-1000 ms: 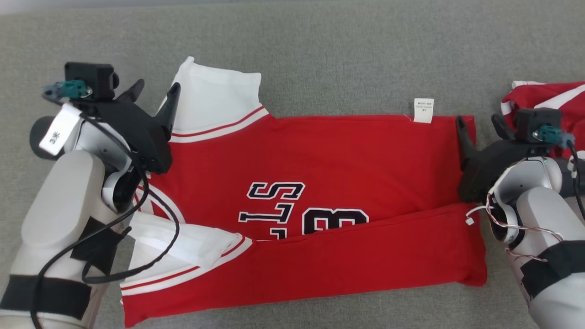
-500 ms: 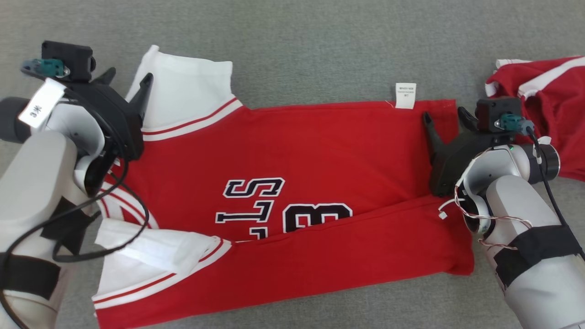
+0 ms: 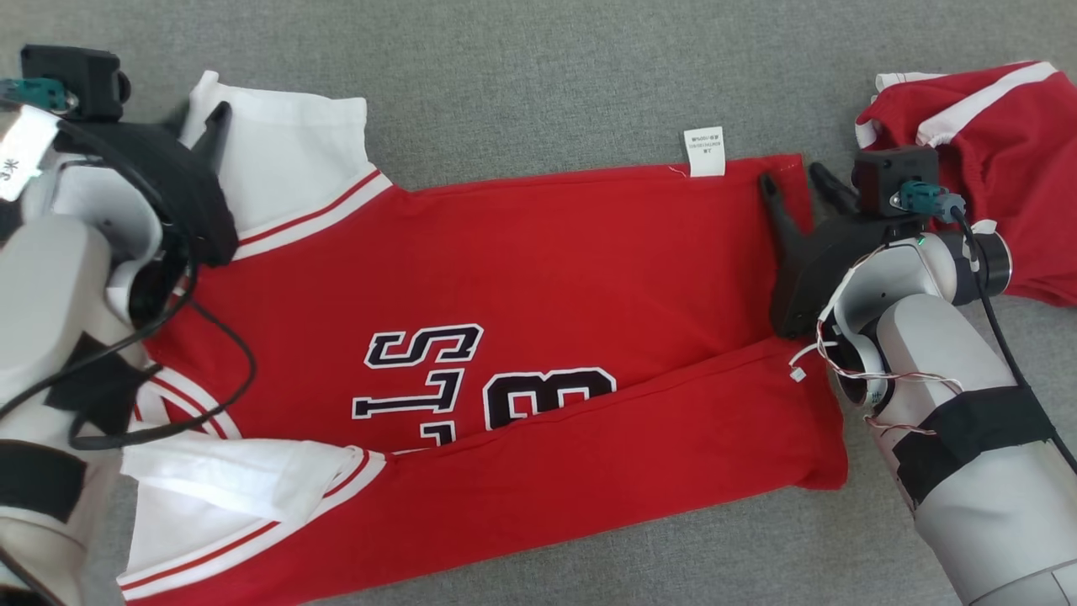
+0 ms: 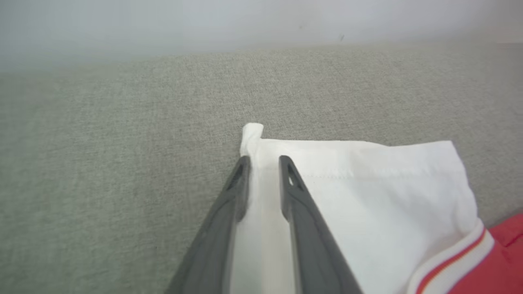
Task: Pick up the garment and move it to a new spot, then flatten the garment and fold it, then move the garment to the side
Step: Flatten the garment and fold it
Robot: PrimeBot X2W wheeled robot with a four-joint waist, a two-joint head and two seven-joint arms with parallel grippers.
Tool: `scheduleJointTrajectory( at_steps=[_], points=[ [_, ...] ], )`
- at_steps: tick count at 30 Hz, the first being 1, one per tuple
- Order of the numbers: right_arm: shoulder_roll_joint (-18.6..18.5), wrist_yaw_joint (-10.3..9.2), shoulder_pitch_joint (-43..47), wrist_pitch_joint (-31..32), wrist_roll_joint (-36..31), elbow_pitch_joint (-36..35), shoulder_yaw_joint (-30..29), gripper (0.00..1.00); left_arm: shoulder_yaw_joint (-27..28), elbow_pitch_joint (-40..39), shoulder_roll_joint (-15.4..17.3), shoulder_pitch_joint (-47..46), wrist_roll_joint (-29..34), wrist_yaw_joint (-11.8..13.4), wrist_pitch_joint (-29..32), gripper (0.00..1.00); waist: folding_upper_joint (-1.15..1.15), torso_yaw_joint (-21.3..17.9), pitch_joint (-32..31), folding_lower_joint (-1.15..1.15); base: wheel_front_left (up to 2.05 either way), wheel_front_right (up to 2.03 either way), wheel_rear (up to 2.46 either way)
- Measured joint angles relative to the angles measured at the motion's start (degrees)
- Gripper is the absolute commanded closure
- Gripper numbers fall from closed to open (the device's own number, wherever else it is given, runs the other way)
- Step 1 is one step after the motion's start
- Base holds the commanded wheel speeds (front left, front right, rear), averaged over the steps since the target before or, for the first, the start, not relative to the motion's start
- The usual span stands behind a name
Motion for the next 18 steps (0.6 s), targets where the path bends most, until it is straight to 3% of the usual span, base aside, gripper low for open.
scheduleJointTrajectory(
  at_steps=[5, 12, 18],
  points=[
    [-0.69, 0.45, -0.74, -0.87, -0.36, 0.36, -0.05, 1.00, -3.10, 0.62, -1.70, -0.27, -1.15, 0.00, -0.78, 1.00, 0.00, 0.37, 0.79, 0.00, 0.00, 0.00, 0.00],
    [-1.36, 0.76, -1.09, -2.98, -0.42, 1.99, -0.52, 1.00, -4.44, 1.62, -0.77, -2.53, -2.15, 0.00, -3.92, 1.00, 0.00, 1.99, 0.10, 0.00, 0.00, 0.00, 0.00],
    [-0.92, 2.26, -1.59, -4.94, 0.51, 3.78, -1.04, 1.00, -5.55, 2.08, 0.49, -2.99, -4.36, 0.00, -7.32, 1.00, 0.00, 3.00, -1.93, 0.00, 0.00, 0.00, 0.00]
  ],
)
